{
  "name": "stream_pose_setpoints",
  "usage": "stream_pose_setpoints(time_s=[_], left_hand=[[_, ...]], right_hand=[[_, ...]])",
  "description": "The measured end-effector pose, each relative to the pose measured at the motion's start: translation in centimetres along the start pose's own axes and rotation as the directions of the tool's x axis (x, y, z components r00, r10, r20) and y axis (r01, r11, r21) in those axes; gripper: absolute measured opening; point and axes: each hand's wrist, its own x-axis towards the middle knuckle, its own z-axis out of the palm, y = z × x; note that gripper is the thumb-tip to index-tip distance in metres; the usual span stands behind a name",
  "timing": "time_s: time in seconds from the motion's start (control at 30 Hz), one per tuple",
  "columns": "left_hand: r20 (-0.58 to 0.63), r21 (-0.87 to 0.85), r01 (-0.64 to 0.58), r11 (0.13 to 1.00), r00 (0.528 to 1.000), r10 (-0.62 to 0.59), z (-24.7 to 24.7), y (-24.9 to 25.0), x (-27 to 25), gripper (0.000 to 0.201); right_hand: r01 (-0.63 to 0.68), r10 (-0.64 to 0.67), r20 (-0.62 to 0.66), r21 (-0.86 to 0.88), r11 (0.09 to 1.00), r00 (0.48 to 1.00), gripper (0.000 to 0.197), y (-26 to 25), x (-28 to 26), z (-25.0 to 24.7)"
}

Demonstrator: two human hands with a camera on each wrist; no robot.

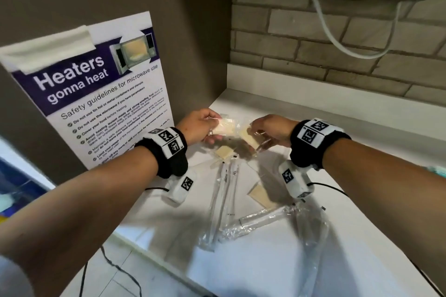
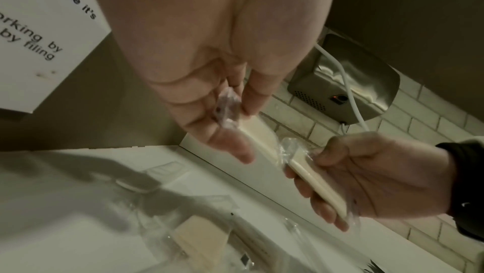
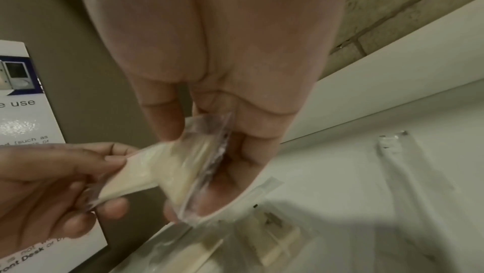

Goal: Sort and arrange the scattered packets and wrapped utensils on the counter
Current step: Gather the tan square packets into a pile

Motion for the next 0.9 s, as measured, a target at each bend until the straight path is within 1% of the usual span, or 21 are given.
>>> stream_pose_setpoints(time_s=[0.1,0.2,0.27,0.33,0.4,0.43,0.47,0.53,0.6,0.63,0.67,0.7,0.73,0.77,0.8,0.83,0.87,0.9], left_hand=[[-0.018,0.032,-0.026,0.999,0.999,0.027,-0.2,-0.3,0.2,0.016],[0.024,0.050,-0.014,0.999,1.000,0.013,0.2,-0.7,0.4,0.021],[0.026,-0.015,0.020,1.000,0.999,-0.019,0.6,-0.8,0.4,0.021],[0.032,-0.153,0.064,0.986,0.998,-0.060,1.2,-0.4,0.3,0.025],[0.061,-0.207,0.093,0.974,0.995,-0.082,1.7,0.2,0.3,0.040],[0.072,-0.191,0.084,0.978,0.995,-0.071,2.0,0.4,0.5,0.043],[0.078,-0.170,0.061,0.984,0.996,-0.048,2.3,0.4,0.8,0.040],[0.049,-0.105,0.024,0.994,0.999,-0.019,2.7,0.2,1.2,0.029],[-0.005,-0.056,0.013,0.998,1.000,-0.013,2.4,0.1,1.5,0.026],[-0.031,-0.051,0.007,0.999,0.999,-0.008,2.1,0.1,1.6,0.029],[-0.058,-0.060,-0.005,0.998,0.998,0.001,1.6,0.1,1.7,0.034],[-0.084,-0.079,-0.015,0.997,0.996,0.008,1.2,0.3,1.7,0.040],[-0.103,-0.110,-0.024,0.994,0.995,0.013,0.9,0.5,1.7,0.044],[-0.110,-0.141,-0.030,0.990,0.994,0.014,0.6,0.6,1.7,0.045],[-0.108,-0.167,-0.035,0.985,0.994,0.017,0.4,0.7,1.7,0.045],[-0.103,-0.174,-0.037,0.984,0.995,0.019,0.2,0.7,1.7,0.043],[-0.098,-0.170,-0.036,0.985,0.995,0.019,0.1,0.7,1.9,0.041],[-0.095,-0.161,-0.031,0.986,0.995,0.016,-0.1,0.8,2.0,0.039]], right_hand=[[0.047,-0.045,-0.046,0.055,0.997,0.998,0.025,-0.4,0.9,0.3],[0.115,-0.107,-0.131,0.050,0.992,0.986,0.020,-0.6,1.6,0.3],[0.173,-0.173,-0.136,-0.017,0.985,0.975,0.019,-0.7,1.7,0.3],[0.228,-0.241,-0.121,-0.113,0.967,0.963,0.021,-0.6,1.9,0.1],[0.265,-0.282,-0.120,-0.144,0.954,0.952,0.016,-0.5,2.0,0.3],[0.276,-0.295,-0.129,-0.145,0.950,0.947,0.013,-0.4,2.1,0.5],[0.280,-0.299,-0.144,-0.142,0.949,0.943,0.014,-0.4,2.3,0.6],[0.276,-0.295,-0.187,-0.121,0.954,0.937,0.022,-0.1,2.7,0.7],[0.237,-0.267,-0.257,-0.140,0.961,0.929,0.023,0.3,3.4,0.4],[0.199,-0.246,-0.294,-0.182,0.963,0.924,0.021,0.5,3.8,0.1],[0.130,-0.210,-0.322,-0.253,0.959,0.923,0.018,0.8,3.9,0.0],[0.040,-0.167,-0.330,-0.360,0.932,0.929,0.016,1.1,3.8,0.0],[-0.054,-0.119,-0.317,-0.486,0.872,0.941,0.024,1.4,3.7,0.2],[-0.118,-0.075,-0.285,-0.604,0.788,0.956,0.034,1.6,3.6,0.6],[-0.156,-0.032,-0.252,-0.687,0.710,0.967,0.040,1.8,3.6,1.1],[-0.158,-0.013,-0.220,-0.741,0.652,0.976,0.040,2.0,3.6,1.7],[-0.161,0.003,-0.204,-0.765,0.624,0.979,0.037,2.2,3.9,2.0],[-0.170,0.013,-0.207,-0.763,0.623,0.978,0.034,2.4,4.3,2.1]])
